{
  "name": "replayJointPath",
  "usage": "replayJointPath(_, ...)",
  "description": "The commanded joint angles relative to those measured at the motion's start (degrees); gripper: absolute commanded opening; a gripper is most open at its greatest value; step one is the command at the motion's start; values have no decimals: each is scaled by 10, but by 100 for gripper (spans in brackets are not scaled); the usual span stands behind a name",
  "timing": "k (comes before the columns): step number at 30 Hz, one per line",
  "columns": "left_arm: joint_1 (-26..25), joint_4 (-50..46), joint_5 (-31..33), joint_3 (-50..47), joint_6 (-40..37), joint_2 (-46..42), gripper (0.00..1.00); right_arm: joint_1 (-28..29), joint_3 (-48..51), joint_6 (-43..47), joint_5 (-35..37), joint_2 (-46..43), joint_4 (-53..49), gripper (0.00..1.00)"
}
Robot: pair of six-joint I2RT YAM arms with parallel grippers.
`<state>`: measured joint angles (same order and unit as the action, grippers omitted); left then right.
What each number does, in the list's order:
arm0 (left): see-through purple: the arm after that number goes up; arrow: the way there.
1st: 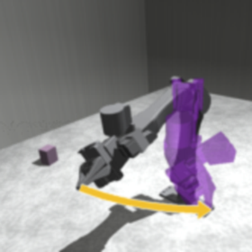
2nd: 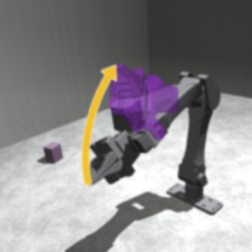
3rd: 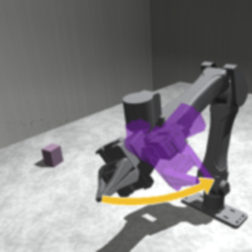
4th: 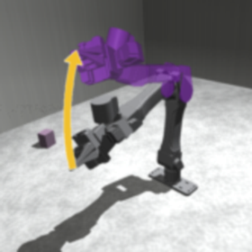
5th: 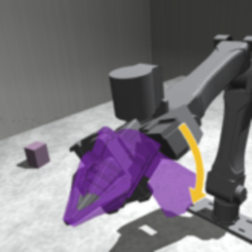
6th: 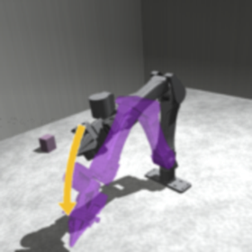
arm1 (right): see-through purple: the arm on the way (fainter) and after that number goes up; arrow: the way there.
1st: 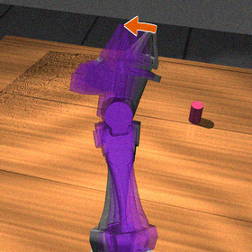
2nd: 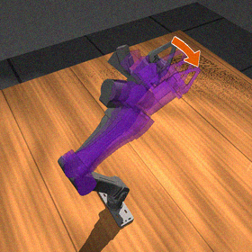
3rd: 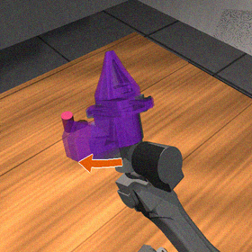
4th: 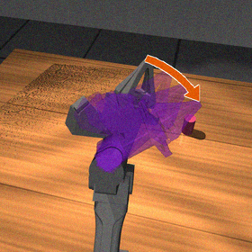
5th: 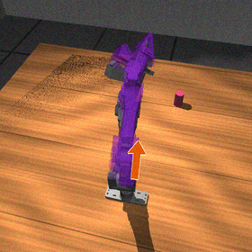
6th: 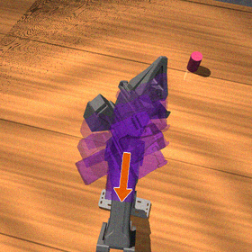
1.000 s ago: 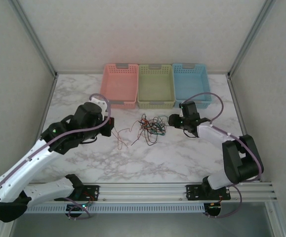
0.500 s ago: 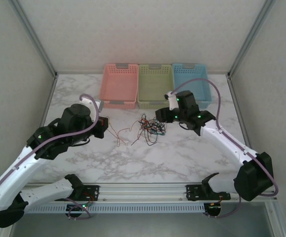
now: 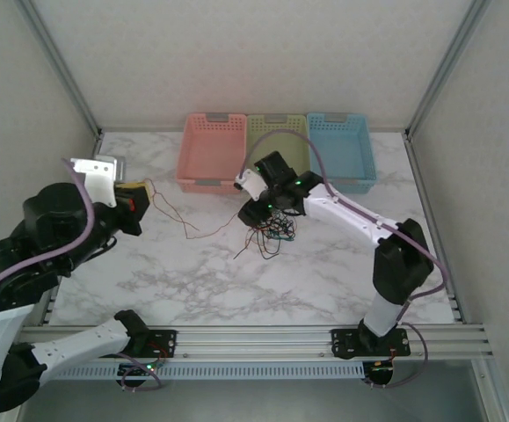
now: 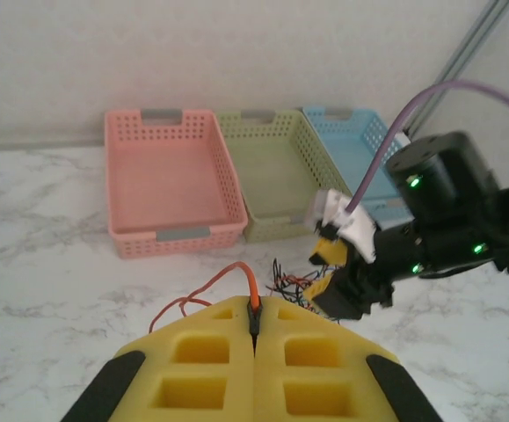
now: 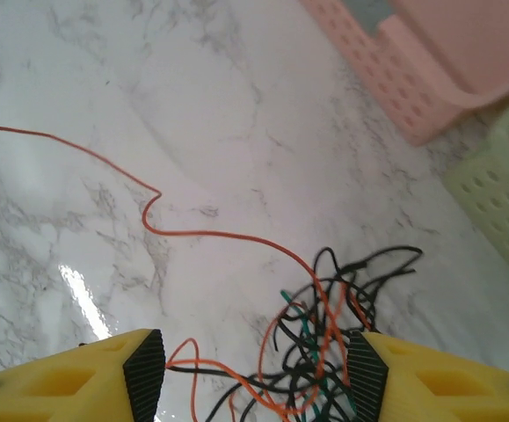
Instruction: Untangle the cables
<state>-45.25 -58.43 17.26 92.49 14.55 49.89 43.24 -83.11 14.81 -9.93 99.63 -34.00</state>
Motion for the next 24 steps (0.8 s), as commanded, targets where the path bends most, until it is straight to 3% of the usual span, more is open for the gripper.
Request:
replayJointPath(1, 5, -38, 25, 25, -18, 3, 0, 19, -51, 88, 18, 38, -38, 61)
replayJointPath(8, 5, -51, 26, 46, -22, -6, 0, 23, -130, 135, 38, 115, -87, 61)
replayJointPath(14, 5, -57, 29, 47, -23, -5, 0, 23, -123, 167, 13, 123, -110, 60)
replayJointPath(20, 5, -54, 28, 45, -20, -1, 0, 23, -140, 154, 121, 165, -84, 56)
replayJointPath(24, 5, -58, 27, 44, -19, -1, 0, 23, -148, 148, 123, 172, -67, 46)
